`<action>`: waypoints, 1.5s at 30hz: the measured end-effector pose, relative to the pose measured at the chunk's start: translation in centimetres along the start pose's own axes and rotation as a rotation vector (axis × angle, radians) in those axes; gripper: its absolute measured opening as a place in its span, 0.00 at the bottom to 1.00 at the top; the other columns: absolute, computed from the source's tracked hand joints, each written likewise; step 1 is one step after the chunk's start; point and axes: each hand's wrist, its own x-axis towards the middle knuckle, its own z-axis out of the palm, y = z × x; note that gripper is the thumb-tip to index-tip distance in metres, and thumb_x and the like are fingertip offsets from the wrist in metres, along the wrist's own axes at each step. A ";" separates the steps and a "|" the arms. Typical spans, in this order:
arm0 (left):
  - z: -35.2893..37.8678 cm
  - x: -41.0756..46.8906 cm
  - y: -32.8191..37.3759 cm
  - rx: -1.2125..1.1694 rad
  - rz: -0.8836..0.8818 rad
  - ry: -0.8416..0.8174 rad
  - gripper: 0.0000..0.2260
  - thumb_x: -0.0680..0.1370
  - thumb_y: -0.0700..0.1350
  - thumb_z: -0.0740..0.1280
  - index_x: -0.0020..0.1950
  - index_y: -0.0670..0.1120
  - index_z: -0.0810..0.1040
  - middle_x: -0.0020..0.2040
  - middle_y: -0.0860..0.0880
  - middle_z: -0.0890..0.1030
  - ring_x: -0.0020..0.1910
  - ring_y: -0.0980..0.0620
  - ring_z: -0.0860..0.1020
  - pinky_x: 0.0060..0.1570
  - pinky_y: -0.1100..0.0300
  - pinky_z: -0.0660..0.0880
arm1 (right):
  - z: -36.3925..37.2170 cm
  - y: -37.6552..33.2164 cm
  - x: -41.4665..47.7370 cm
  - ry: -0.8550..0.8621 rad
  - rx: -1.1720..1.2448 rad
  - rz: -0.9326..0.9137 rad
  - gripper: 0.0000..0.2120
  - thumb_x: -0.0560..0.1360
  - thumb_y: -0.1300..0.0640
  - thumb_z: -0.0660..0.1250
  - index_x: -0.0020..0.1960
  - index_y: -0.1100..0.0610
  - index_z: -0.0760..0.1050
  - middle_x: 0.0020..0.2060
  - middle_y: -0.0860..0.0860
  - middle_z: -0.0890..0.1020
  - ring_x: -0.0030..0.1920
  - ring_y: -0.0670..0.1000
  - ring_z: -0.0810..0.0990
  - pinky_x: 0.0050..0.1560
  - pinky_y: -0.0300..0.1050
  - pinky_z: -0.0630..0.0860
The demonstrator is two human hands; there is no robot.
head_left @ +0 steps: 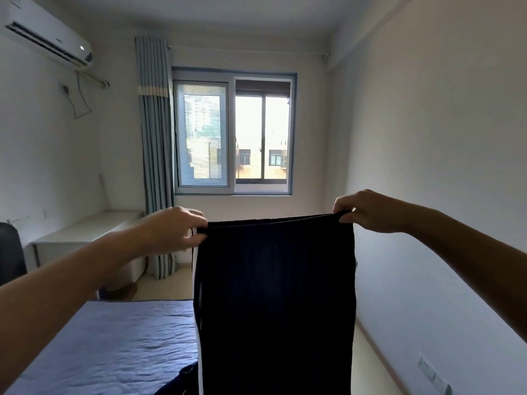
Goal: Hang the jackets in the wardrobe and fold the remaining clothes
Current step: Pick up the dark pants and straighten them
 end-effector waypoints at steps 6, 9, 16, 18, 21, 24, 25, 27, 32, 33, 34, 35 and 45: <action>-1.4 1.0 -1.3 0.028 -0.023 0.077 0.03 0.78 0.43 0.67 0.49 0.45 0.80 0.40 0.53 0.77 0.36 0.59 0.76 0.40 0.69 0.69 | 1.5 -1.6 -0.1 -0.253 -0.133 -0.074 0.07 0.77 0.63 0.63 0.44 0.56 0.79 0.38 0.44 0.71 0.37 0.38 0.71 0.41 0.29 0.65; -1.8 1.4 -1.2 0.000 -0.015 0.073 0.02 0.77 0.39 0.68 0.47 0.44 0.79 0.39 0.55 0.75 0.38 0.61 0.75 0.41 0.70 0.67 | 2.5 -1.5 0.0 -0.348 -0.230 -0.014 0.09 0.76 0.59 0.62 0.37 0.54 0.72 0.39 0.47 0.74 0.37 0.44 0.72 0.42 0.38 0.70; -2.4 1.4 -1.8 -0.163 -0.250 0.252 0.10 0.77 0.38 0.65 0.40 0.52 0.70 0.35 0.53 0.75 0.34 0.56 0.73 0.35 0.63 0.66 | 2.2 -0.8 1.2 0.065 0.520 0.119 0.09 0.75 0.61 0.70 0.38 0.56 0.74 0.27 0.42 0.78 0.32 0.40 0.79 0.37 0.33 0.76; -3.0 1.9 -1.7 -0.285 -0.301 0.309 0.09 0.78 0.39 0.63 0.41 0.51 0.69 0.36 0.49 0.74 0.34 0.51 0.71 0.36 0.57 0.68 | 2.1 -0.5 1.9 0.154 0.738 0.107 0.06 0.74 0.64 0.69 0.43 0.57 0.73 0.32 0.43 0.81 0.37 0.43 0.82 0.38 0.40 0.79; -4.0 2.1 -2.0 -0.444 -0.340 0.300 0.05 0.79 0.40 0.62 0.51 0.51 0.71 0.45 0.48 0.75 0.41 0.51 0.74 0.42 0.56 0.73 | 1.4 0.1 2.9 0.188 0.980 0.100 0.12 0.74 0.64 0.70 0.53 0.54 0.74 0.44 0.47 0.84 0.45 0.47 0.84 0.41 0.40 0.80; -4.4 1.7 -2.4 -0.575 -0.371 0.163 0.12 0.78 0.42 0.65 0.60 0.53 0.71 0.51 0.53 0.77 0.48 0.57 0.77 0.43 0.64 0.75 | 0.9 0.9 3.6 0.055 1.074 0.137 0.14 0.71 0.62 0.71 0.57 0.56 0.78 0.49 0.49 0.85 0.50 0.49 0.84 0.45 0.40 0.80; -4.3 1.6 -2.5 -0.594 -0.383 0.150 0.11 0.78 0.43 0.67 0.58 0.54 0.74 0.49 0.55 0.79 0.47 0.57 0.78 0.41 0.66 0.74 | 0.9 1.3 3.9 0.022 1.115 0.146 0.15 0.70 0.60 0.72 0.56 0.57 0.79 0.50 0.50 0.85 0.51 0.51 0.84 0.45 0.41 0.80; -3.6 1.9 -2.4 -0.671 -0.431 0.170 0.05 0.76 0.45 0.69 0.47 0.55 0.81 0.41 0.54 0.83 0.42 0.58 0.81 0.41 0.64 0.74 | 1.5 1.6 4.9 0.022 1.210 0.190 0.15 0.68 0.56 0.73 0.54 0.58 0.81 0.51 0.53 0.85 0.51 0.52 0.84 0.45 0.41 0.81; 0.8 6.1 -2.0 -0.541 -0.937 0.176 0.12 0.75 0.47 0.71 0.50 0.39 0.79 0.40 0.44 0.79 0.40 0.45 0.77 0.44 0.58 0.74 | 7.5 0.4 9.7 0.255 0.798 0.612 0.11 0.72 0.56 0.71 0.50 0.62 0.77 0.45 0.56 0.82 0.46 0.55 0.81 0.50 0.47 0.78; 1.7 6.8 -1.3 -0.459 -0.978 0.127 0.12 0.75 0.48 0.69 0.48 0.38 0.78 0.38 0.44 0.77 0.38 0.45 0.75 0.40 0.59 0.71 | 8.9 -0.1 10.3 0.299 0.720 0.669 0.10 0.71 0.56 0.70 0.48 0.61 0.77 0.44 0.56 0.81 0.44 0.54 0.80 0.47 0.46 0.77; 2.5 7.3 -0.5 -0.425 -0.985 0.108 0.12 0.76 0.49 0.68 0.45 0.39 0.77 0.38 0.44 0.76 0.37 0.45 0.74 0.38 0.60 0.69 | 10.0 -0.5 10.7 0.336 0.694 0.705 0.10 0.71 0.56 0.69 0.47 0.61 0.77 0.42 0.55 0.80 0.43 0.53 0.79 0.44 0.45 0.76; 3.4 7.6 0.1 -0.423 -0.977 0.112 0.12 0.76 0.50 0.68 0.42 0.41 0.76 0.37 0.44 0.76 0.38 0.45 0.74 0.38 0.60 0.68 | 11.0 -0.9 10.7 0.364 0.710 0.714 0.09 0.70 0.55 0.69 0.46 0.59 0.76 0.41 0.54 0.81 0.42 0.53 0.79 0.43 0.44 0.75; 5.7 7.2 6.2 -0.972 -0.902 0.262 0.12 0.75 0.42 0.71 0.54 0.38 0.75 0.48 0.39 0.80 0.45 0.45 0.81 0.43 0.53 0.81 | 12.9 -5.2 8.4 0.337 1.102 0.449 0.04 0.72 0.59 0.72 0.39 0.57 0.79 0.35 0.54 0.83 0.34 0.49 0.82 0.39 0.44 0.81</action>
